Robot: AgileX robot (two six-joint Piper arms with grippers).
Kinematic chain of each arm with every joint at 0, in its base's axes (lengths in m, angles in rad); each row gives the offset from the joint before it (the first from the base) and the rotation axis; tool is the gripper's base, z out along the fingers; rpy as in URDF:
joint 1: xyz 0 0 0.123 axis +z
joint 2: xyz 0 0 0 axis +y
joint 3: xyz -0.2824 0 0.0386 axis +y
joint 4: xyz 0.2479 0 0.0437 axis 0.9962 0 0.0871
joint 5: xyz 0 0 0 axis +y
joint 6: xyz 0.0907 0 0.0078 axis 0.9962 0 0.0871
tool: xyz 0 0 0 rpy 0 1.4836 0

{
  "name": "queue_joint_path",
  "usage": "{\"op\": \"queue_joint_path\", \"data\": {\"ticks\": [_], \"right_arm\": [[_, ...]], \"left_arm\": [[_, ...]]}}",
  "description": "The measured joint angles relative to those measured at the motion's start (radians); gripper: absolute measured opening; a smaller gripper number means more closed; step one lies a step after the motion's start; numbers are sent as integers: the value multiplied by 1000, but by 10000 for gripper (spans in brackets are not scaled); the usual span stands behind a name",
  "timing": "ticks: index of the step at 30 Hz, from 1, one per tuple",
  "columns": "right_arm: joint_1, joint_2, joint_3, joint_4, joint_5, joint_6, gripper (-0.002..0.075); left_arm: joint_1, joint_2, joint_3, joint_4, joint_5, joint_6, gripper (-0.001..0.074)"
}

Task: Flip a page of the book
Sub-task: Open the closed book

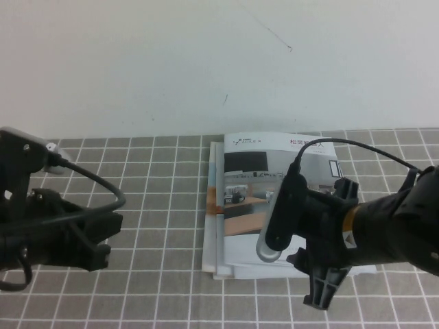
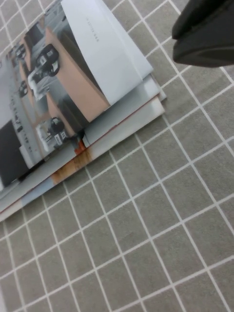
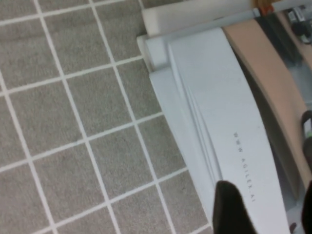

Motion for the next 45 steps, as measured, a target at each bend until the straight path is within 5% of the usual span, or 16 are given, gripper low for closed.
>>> {"op": "queue_joint_path", "data": {"ticks": [6,23,38,45], "right_arm": [[0,85,0,-157,-34,14,377],[0,220,-2,-414,-135,106,386],[-6,224,26,-857,-156,540,385],[-6,232,43,-898,-156,645,385]], "left_arm": [[0,38,0,-31,7,40,-4],[0,40,0,-35,19,44,-4],[0,40,0,-33,25,49,-4],[0,40,0,-33,25,57,-4]]}}
